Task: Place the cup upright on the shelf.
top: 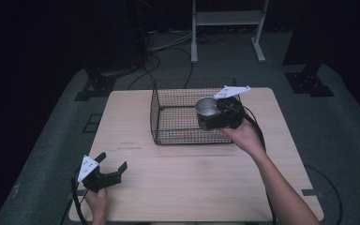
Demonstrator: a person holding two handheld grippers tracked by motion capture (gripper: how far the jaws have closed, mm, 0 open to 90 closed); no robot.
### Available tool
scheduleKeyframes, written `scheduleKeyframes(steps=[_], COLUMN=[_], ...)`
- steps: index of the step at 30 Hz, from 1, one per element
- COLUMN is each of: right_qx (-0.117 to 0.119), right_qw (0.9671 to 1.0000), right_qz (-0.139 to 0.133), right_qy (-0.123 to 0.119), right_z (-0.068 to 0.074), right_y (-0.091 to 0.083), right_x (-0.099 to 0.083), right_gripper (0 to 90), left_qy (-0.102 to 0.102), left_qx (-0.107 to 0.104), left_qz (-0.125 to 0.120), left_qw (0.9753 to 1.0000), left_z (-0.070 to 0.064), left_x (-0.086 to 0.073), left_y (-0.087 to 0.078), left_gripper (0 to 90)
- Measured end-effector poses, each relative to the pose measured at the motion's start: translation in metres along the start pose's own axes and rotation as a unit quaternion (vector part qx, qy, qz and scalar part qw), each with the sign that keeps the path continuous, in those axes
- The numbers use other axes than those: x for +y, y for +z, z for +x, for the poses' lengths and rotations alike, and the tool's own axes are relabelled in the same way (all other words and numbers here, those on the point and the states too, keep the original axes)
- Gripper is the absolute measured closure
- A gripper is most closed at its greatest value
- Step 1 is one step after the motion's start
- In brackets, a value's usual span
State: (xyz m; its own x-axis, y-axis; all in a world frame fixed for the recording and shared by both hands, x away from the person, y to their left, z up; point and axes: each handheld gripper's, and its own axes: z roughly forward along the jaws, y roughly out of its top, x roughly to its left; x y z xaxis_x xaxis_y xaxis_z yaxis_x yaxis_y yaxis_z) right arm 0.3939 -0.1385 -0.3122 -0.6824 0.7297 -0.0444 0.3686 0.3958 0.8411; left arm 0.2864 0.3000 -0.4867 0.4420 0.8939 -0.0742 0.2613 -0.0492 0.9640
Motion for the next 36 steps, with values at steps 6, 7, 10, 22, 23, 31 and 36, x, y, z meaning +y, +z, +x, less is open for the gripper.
scheduleKeyframes(steps=[6, 7, 10, 22, 23, 31, 36], right_qx=[-0.005, -0.005, -0.009, -0.021, -0.021, -0.030, -0.029], right_qw=[1.0000, 1.0000, 0.9999, 0.9994, 0.9994, 0.9984, 0.9981], right_qz=[0.001, 0.001, 0.001, 0.008, 0.008, 0.025, 0.027], right_qy=[0.004, 0.004, 0.007, 0.024, 0.024, 0.040, 0.047], right_z=[-0.006, -0.006, -0.011, -0.026, -0.026, -0.035, -0.039], right_y=[0.005, 0.005, 0.008, 0.026, 0.026, 0.043, 0.052], right_x=[0.007, 0.007, 0.012, 0.023, 0.023, 0.031, 0.039], right_gripper=[18.0, 18.0, 18.0, 18.0, 18.0, 18.0, 18.0], left_qy=[0.000, 0.000, 0.002, 0.002, 0.002, 0.000, 0.001], left_qx=[0.000, 0.000, 0.000, 0.000, 0.000, 0.000, 0.000], left_qz=[0.000, 0.000, 0.001, 0.001, 0.001, -0.001, -0.001], left_qw=[1.0000, 1.0000, 1.0000, 1.0000, 1.0000, 1.0000, 1.0000], left_z=[0.000, 0.000, 0.000, 0.000, 0.000, 0.000, 0.000], left_x=[0.000, 0.000, 0.000, 0.000, 0.000, 0.000, 0.000], left_y=[0.000, 0.000, 0.000, 0.000, 0.000, 0.000, 0.000], left_gripper=[0.0, 0.0, 0.0, 0.0, 0.0, 0.0, 0.0])
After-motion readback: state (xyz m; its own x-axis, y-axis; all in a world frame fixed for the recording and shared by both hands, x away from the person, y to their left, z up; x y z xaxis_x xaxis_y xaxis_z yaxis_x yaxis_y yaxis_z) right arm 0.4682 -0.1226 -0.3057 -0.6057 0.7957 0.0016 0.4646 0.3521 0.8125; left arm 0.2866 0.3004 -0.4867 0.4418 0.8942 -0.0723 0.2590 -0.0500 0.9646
